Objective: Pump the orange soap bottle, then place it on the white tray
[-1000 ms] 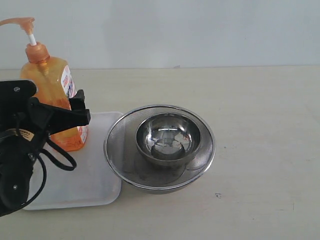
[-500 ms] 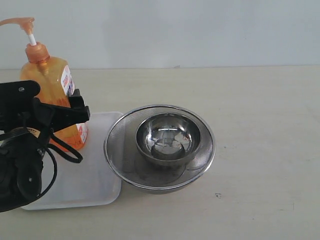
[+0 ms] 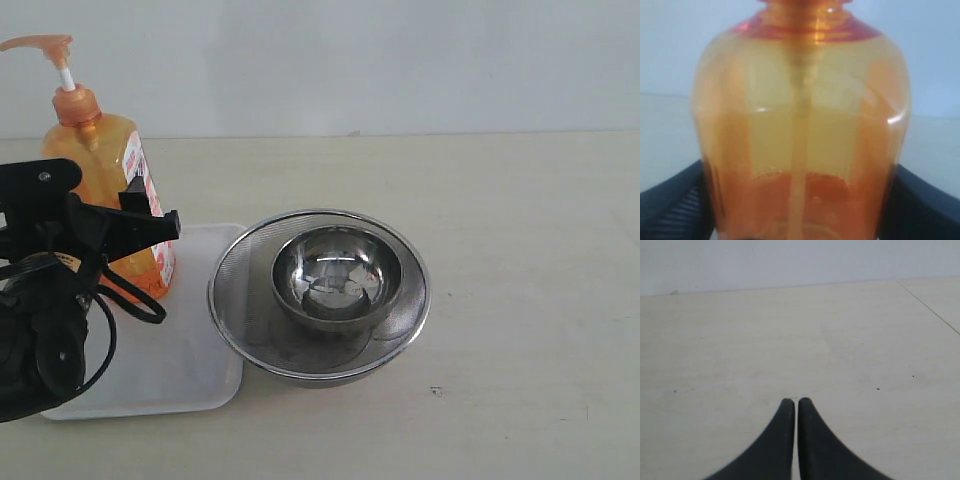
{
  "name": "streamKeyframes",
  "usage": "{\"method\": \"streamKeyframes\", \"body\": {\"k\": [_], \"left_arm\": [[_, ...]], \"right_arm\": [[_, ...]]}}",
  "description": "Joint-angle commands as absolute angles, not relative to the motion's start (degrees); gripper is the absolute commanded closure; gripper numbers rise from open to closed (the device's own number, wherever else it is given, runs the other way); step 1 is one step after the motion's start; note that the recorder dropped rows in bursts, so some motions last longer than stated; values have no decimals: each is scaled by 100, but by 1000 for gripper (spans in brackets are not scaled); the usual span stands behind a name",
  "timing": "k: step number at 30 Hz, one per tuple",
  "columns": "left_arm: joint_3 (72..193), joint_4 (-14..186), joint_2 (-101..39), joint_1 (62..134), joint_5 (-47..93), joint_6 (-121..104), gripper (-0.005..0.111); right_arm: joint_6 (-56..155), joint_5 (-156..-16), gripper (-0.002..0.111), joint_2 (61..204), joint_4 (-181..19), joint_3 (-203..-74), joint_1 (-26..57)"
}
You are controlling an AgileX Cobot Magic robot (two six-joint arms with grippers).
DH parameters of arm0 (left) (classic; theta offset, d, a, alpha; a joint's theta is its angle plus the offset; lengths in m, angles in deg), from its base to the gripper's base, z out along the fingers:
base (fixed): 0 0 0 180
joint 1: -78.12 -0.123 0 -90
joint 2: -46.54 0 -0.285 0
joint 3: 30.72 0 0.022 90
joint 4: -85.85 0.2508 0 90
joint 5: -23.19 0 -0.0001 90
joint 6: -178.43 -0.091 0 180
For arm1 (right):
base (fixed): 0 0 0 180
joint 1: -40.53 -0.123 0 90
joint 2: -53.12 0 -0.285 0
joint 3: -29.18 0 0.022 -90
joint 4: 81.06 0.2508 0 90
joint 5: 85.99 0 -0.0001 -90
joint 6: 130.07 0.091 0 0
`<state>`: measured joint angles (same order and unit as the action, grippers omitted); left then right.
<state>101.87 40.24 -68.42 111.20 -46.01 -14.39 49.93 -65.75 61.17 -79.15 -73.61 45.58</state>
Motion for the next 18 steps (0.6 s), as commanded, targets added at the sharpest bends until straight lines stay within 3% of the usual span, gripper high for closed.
{"method": "streamKeyframes", "body": {"k": [1, 18], "left_arm": [[10210, 3986, -6859, 11133, -4678, -1619, 102], [9325, 5097, -5801, 11133, -4678, -1140, 102]], "right_arm": [[4940, -6642, 108, 6090, -7929, -7360, 4573], [4963, -6642, 108, 6090, -7929, -7360, 4573]]}}
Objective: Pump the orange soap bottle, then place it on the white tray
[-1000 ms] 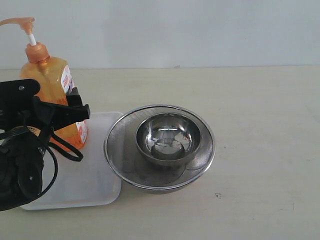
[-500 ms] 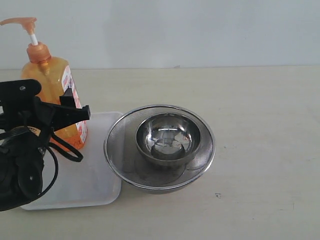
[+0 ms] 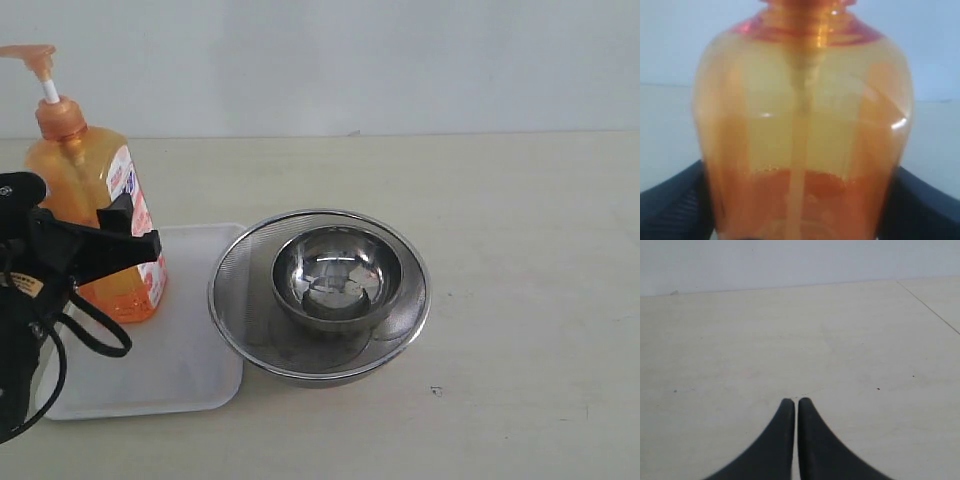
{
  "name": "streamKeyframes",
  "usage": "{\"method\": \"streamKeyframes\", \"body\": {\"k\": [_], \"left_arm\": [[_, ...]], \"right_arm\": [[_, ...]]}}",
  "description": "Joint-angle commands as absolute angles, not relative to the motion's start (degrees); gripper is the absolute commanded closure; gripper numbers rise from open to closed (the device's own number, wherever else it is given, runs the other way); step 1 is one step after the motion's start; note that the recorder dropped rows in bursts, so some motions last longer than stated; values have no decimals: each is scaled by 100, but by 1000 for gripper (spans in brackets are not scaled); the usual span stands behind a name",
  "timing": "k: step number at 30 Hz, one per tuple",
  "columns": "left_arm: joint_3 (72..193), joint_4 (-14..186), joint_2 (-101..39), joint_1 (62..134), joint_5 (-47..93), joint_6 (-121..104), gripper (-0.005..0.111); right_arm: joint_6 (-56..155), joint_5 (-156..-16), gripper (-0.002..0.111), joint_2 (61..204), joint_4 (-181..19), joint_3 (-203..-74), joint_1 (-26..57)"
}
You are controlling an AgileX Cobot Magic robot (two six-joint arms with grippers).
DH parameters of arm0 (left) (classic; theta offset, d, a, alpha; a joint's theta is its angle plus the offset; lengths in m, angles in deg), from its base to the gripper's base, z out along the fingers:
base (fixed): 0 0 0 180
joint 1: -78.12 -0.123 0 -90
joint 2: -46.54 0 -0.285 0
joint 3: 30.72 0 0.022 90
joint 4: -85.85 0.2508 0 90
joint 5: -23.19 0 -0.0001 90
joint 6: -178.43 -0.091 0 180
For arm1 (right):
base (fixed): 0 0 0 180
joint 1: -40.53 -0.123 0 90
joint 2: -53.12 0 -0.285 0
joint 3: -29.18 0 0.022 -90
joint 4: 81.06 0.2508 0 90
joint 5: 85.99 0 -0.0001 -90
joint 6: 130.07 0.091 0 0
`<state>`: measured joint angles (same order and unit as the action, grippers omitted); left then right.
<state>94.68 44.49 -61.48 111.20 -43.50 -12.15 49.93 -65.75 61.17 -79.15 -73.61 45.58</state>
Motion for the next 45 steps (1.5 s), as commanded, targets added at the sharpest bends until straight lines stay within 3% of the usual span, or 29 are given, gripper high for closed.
{"method": "streamKeyframes", "body": {"k": [1, 42, 44, 45], "left_arm": [[9298, 5107, -5754, 11143, -4678, -1140, 102], [9395, 5500, -6450, 11143, -4678, -262, 102], [9395, 5500, -6450, 11143, -4678, -324, 97], [9395, 5500, -6450, 11143, -4678, -419, 88]], "right_arm": [[4963, -6642, 108, 6090, -7929, -7360, 4573], [4957, -6605, 108, 6090, -7929, -7360, 4573], [4957, -6605, 108, 6090, -7929, -7360, 4573], [4957, -6605, 108, 6090, -7929, -7360, 4573]]}}
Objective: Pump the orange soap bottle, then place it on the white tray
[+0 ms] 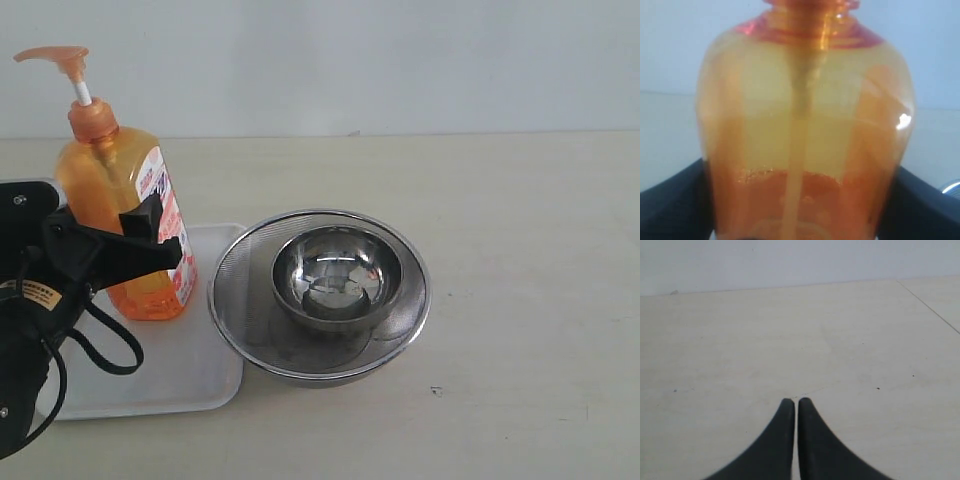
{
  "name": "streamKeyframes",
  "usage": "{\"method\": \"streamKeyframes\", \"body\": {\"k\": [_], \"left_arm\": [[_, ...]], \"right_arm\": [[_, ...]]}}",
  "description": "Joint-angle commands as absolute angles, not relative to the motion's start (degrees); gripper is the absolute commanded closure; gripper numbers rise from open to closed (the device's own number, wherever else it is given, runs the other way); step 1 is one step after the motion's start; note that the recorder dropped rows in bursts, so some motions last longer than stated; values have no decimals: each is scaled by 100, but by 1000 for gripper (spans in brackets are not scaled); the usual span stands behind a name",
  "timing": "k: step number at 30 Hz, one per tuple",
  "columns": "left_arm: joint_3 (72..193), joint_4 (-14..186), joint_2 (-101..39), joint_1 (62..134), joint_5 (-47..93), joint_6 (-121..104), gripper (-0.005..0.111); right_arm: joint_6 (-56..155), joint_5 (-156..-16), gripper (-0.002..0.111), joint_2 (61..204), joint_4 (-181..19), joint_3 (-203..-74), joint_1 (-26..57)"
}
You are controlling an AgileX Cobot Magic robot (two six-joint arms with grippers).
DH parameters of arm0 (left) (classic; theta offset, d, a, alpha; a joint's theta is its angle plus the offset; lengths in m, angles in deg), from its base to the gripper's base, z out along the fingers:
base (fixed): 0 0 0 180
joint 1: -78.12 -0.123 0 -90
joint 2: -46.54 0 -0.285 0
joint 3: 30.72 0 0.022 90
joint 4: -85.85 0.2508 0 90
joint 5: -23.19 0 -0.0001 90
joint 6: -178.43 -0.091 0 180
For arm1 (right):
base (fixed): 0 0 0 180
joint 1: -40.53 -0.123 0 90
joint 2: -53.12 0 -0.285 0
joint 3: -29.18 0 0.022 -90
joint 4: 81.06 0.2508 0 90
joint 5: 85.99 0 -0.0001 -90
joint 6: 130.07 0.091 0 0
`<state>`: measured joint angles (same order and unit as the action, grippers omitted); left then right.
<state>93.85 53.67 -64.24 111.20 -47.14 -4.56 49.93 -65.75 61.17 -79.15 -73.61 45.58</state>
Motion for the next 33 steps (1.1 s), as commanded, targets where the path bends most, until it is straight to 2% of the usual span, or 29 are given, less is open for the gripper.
{"method": "streamKeyframes", "body": {"k": [1, 4, 6, 8, 14, 24, 33], "left_arm": [[9395, 5511, -6450, 11143, -4678, -419, 78], [9395, 5511, -6450, 11143, -4678, -419, 47], [9395, 5511, -6450, 11143, -4678, -419, 32], [9395, 5511, -6450, 11143, -4678, -419, 26], [9395, 5485, -6450, 11143, -4678, -419, 20], [9319, 5327, -6234, 11143, -4678, -845, 20], [8882, 5304, -5408, 11143, -4483, -845, 20]], "right_arm": [[4945, -6605, 108, 6090, -7929, -7360, 4573], [4945, -6605, 108, 6090, -7929, -7360, 4573], [4956, -6605, 108, 6090, -7929, -7360, 4573], [4956, -6605, 108, 6090, -7929, -7360, 4573], [4943, -6605, 108, 6090, -7929, -7360, 4573], [4955, -6645, 108, 6090, -7929, -7360, 4573], [4955, -6645, 108, 6090, -7929, -7360, 4573]]}}
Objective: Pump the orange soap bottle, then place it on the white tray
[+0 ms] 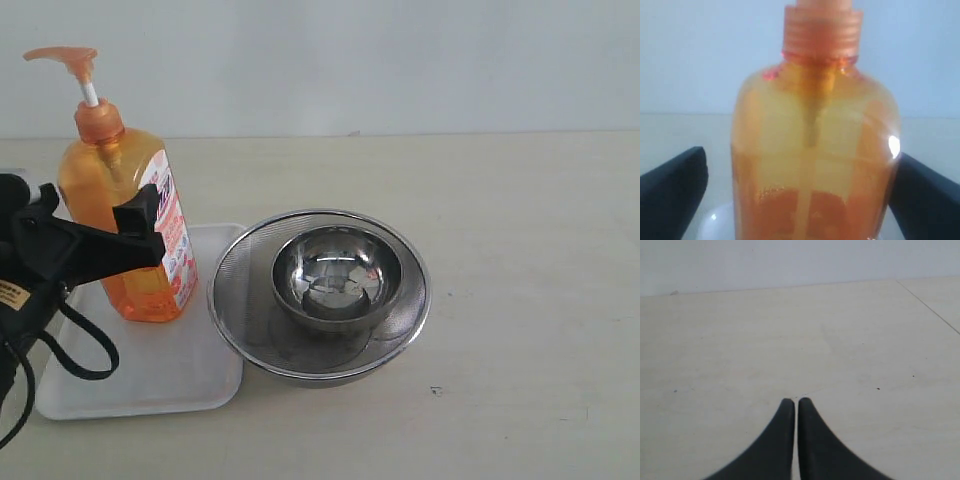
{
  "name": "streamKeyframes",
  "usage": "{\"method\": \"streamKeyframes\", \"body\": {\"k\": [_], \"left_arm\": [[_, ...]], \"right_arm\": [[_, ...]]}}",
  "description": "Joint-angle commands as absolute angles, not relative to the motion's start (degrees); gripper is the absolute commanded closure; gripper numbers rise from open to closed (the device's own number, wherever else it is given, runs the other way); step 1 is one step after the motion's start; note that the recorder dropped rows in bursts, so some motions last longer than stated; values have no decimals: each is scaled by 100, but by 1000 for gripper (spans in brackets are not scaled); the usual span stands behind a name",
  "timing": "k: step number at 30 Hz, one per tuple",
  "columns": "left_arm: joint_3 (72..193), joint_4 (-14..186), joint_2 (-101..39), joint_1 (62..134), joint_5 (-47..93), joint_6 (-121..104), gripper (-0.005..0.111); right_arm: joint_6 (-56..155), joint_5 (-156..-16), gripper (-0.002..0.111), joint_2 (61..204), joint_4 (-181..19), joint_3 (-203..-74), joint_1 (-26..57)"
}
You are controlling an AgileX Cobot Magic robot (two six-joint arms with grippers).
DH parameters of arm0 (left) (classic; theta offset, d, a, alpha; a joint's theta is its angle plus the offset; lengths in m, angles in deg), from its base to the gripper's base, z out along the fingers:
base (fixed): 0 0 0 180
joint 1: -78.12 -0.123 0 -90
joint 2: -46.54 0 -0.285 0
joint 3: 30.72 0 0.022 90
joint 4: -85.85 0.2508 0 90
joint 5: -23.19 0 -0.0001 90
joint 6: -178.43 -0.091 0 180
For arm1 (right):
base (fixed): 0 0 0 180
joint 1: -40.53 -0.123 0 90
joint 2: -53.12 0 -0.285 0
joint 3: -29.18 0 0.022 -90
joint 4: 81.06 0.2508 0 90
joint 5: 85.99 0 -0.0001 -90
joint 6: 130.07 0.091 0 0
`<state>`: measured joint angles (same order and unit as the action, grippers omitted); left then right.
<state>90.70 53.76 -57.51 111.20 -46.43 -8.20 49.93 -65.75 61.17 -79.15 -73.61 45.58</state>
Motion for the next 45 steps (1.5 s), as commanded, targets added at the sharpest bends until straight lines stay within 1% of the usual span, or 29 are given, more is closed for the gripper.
{"method": "streamKeyframes", "body": {"k": [1, 6, 13, 19, 23, 28, 32, 34, 35, 37, 39, 40, 43, 45], "left_arm": [[8825, 5375, -5314, 11143, -4374, -845, 20], [8577, 5990, -4854, 11143, -4201, -833, 20], [8366, 6144, -4419, 11143, -3687, -795, 20], [8342, 7307, -4353, 11143, -3380, -287, 20], [8329, 7018, -4326, 11143, -3258, -479, 20], [8329, 6942, -4047, 11132, -1991, -549, 20], [8329, 7349, -3454, 11132, -733, 196, 21], [8329, 7249, -3047, 11132, -253, 233, 27], [8329, 7065, -2837, 11132, -163, -1, 35], [8329, 6614, -2445, 11132, 114, -441, 57], [8329, 6212, -2059, 11132, 359, -1157, 89], [8315, 5894, -1839, 11132, 400, -1661, 102], [8235, 4390, -1436, 11132, 130, -3142, 102], [8131, 3038, -1302, 11132, -456, -4523, 102]], "right_arm": [[4955, -6645, 108, 6090, -7929, -7360, 4573], [4955, -6645, 108, 6090, -7929, -7360, 4573], [4955, -6645, 108, 6090, -7929, -7360, 4573], [4955, -6645, 108, 6090, -7929, -7360, 4573], [4944, -6645, 108, 6090, -7929, -7360, 4573], [4961, -6645, 108, 6090, -7929, -7360, 4573], [4961, -6645, 108, 6090, -7929, -7360, 4573], [4961, -6645, 108, 6090, -7929, -7360, 4573], [4961, -6645, 108, 6090, -7929, -7360, 4573], [4961, -6645, 108, 6090, -7929, -7360, 4573], [4961, -6645, 108, 6090, -7929, -7360, 4573], [4961, -6645, 108, 6090, -7929, -7360, 4573], [4961, -6645, 108, 6090, -7929, -7360, 4573], [4961, -6645, 108, 6090, -7929, -7360, 4573]]}}
